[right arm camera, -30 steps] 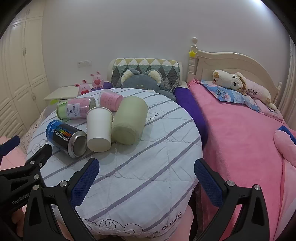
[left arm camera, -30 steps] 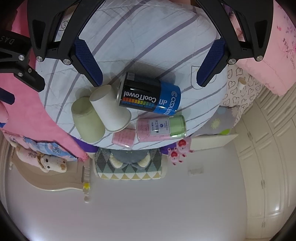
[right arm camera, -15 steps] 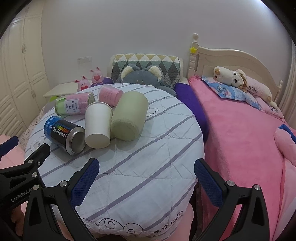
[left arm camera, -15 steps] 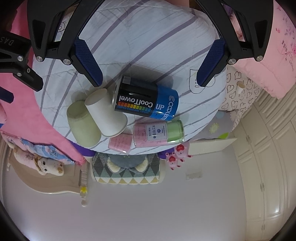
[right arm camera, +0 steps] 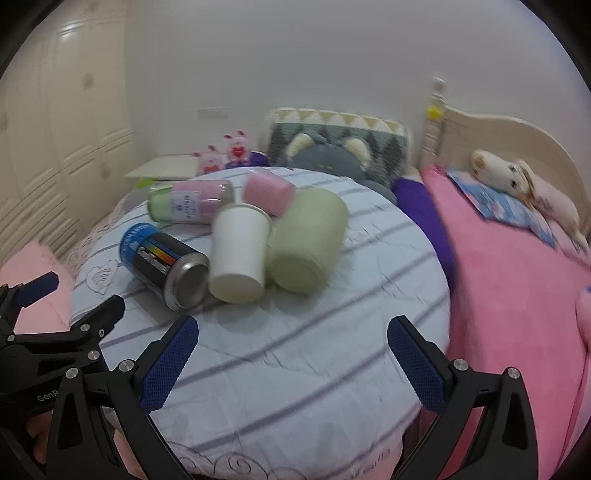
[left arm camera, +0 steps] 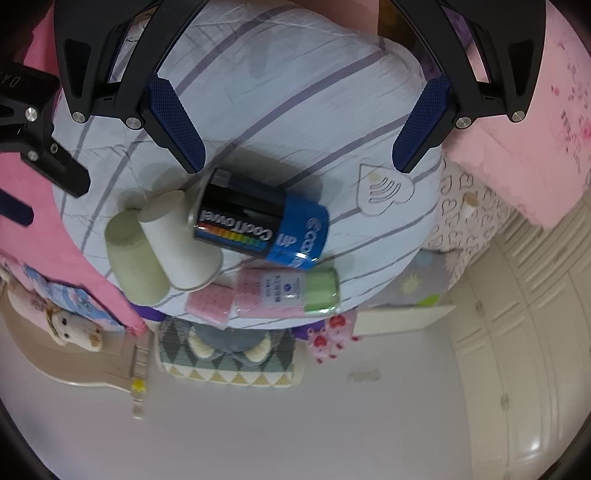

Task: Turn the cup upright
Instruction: 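Reach the right tool to the blue CoolTowel cup and grasp it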

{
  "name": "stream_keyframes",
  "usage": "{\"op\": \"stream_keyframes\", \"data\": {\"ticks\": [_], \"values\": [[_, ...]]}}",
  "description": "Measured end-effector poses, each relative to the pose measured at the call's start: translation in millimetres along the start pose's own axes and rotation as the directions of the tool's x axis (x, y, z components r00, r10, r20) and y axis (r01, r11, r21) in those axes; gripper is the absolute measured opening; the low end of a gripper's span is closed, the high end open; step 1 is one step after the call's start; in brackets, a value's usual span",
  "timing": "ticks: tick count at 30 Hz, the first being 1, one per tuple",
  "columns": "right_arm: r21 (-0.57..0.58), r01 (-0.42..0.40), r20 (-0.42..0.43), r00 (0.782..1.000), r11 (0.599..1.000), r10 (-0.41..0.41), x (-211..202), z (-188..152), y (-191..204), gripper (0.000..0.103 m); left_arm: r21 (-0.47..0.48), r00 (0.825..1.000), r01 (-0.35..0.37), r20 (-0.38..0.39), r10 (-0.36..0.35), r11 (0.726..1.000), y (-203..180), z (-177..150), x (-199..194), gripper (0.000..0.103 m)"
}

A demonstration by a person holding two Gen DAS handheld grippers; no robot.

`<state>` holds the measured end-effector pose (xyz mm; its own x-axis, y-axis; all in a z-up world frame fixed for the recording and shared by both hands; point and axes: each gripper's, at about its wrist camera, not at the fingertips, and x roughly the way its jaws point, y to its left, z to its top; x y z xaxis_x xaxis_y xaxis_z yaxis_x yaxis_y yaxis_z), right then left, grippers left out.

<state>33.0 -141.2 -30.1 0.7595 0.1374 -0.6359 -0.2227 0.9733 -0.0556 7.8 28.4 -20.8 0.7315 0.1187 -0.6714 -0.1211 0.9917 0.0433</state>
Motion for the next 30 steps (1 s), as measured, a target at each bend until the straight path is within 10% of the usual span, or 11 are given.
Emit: {"op": "stream_keyframes", "data": {"ticks": [7,15,24,30], "values": [[-0.236,-0.119,0.026,0.991,0.964,0.129,9.0,27.6,30.3,0.103,-0.131,0.997,-0.069,-0.051,0.063,0.989,33.0,-2.7,7.5,0.102],[-0.546,-0.258,-0.090,0.964,0.797,0.251,35.9,59.4,88.1,0.102,-0.308,0.988,-0.118,-0.130,0.081,0.944,72.5,-13.1,13.9,0.102],[-0.711,-0.361,-0.285,0.933,0.604,0.222,83.1,64.9,137.4,0.102,-0.404,0.975,-0.166,-0.205,0.088,0.900,96.4,-21.1,27.0,0.102],[-0.706,-0.443,-0.416,0.891,0.552,0.183,119.9,62.2,154.1,0.102,-0.413,0.967,-0.175,-0.241,0.078,0.894,101.8,-21.9,40.5,0.102]]}}
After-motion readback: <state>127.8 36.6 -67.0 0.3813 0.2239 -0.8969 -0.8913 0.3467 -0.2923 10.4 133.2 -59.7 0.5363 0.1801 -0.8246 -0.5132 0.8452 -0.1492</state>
